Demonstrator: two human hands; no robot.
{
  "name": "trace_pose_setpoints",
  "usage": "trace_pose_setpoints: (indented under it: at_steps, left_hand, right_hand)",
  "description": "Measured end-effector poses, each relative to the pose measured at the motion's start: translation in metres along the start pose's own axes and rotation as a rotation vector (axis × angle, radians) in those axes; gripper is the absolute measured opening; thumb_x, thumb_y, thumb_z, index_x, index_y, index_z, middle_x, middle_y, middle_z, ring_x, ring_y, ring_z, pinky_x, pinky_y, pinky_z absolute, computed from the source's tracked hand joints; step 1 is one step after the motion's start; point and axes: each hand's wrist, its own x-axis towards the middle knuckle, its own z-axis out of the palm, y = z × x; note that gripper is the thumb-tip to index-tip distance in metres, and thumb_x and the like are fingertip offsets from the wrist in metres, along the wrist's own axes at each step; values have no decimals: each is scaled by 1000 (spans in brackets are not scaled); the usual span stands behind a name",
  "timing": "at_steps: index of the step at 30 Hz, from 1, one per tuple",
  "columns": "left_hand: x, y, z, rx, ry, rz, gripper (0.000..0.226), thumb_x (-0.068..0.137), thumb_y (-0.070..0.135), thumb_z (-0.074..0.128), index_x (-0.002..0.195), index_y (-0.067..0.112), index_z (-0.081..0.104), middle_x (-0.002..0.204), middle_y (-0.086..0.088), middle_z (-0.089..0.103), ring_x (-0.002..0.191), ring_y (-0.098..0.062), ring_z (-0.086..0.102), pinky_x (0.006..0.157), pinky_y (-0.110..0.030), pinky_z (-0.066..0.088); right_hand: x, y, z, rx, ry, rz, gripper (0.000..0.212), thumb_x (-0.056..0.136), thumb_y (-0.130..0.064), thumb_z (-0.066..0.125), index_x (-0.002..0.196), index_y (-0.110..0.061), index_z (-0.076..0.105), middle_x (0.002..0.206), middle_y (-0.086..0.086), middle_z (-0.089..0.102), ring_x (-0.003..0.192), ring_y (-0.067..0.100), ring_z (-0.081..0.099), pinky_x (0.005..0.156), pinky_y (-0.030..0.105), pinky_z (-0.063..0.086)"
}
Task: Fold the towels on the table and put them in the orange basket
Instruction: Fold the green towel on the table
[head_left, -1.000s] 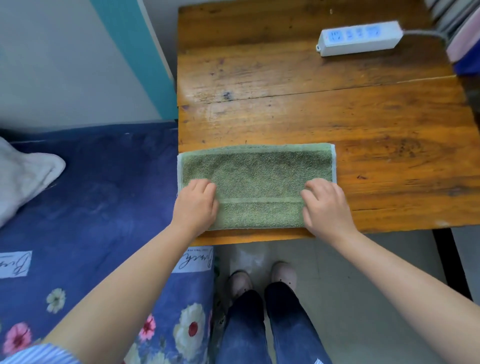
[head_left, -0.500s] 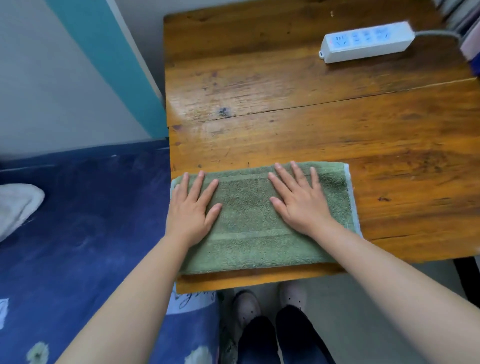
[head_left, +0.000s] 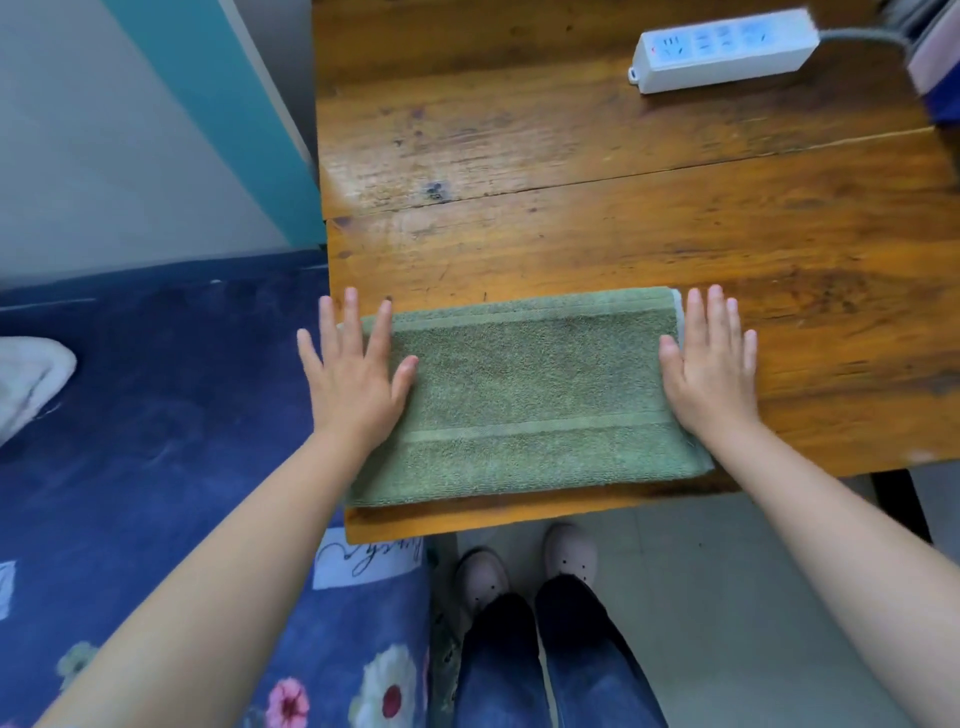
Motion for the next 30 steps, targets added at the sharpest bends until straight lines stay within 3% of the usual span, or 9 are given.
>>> trace_pose_setpoints:
  at_steps: [3,6,10,12,19,23,27,30]
  left_hand:
    - [-32,30,1,-51,27,230,63,90,38,51,142,8,30,152,-18,19,141,-38,12,113,-53,6]
    - [-57,62,11,-66,9,377,63,82,38,55,132,0,46,141,-23,39,131,-45,33,105,-58,25]
    - [-65,85,34,0,-155,341,72,90,55,34,147,17,11,157,-6,3,145,-26,-4,115,-45,-6]
    - [-65,86,42,59,-150,323,72,90,57,29,148,19,6,157,-4,-1,145,-23,-7,113,-45,-10]
    - [-65,91,36,87,-198,304,71,91,56,28,148,18,8,157,-5,0,145,-23,-6,114,-48,-6]
    - [-48,104,12,-9,-115,335,62,91,48,40,141,13,32,152,-9,23,142,-23,16,114,-42,6]
    - [1,145,-13,-67,-63,438,52,92,33,44,137,10,36,145,-8,36,136,-23,26,109,-38,18]
    - [40,188,-25,-58,-157,468,52,91,28,46,138,10,32,141,-9,40,133,-25,31,109,-41,21]
  right_hand:
    - [-42,-4,2,14,60,10,67,86,-38,27,143,-5,19,154,14,13,143,27,7,114,46,2]
    - [-77,-5,12,-3,69,117,61,89,-30,50,140,-2,28,148,15,31,138,29,23,111,47,12]
    - [-98,-5,20,-57,47,289,59,88,-33,53,136,-6,34,129,15,48,121,31,38,97,41,18]
    - [-98,-7,22,-52,39,335,56,88,-35,52,135,-7,36,124,15,51,116,31,40,95,40,19]
    - [-91,-11,16,179,4,526,40,84,-36,59,111,-6,55,114,14,59,113,31,44,92,39,27]
    - [-88,-6,12,301,-27,591,27,82,-36,62,89,-11,64,102,12,62,106,30,46,82,36,27]
    - [-80,3,4,369,-7,595,21,79,-34,65,84,-14,65,97,9,62,103,29,46,75,34,22]
    - [-68,14,-6,377,-32,587,21,79,-34,64,91,-16,65,101,6,62,106,28,45,77,34,22]
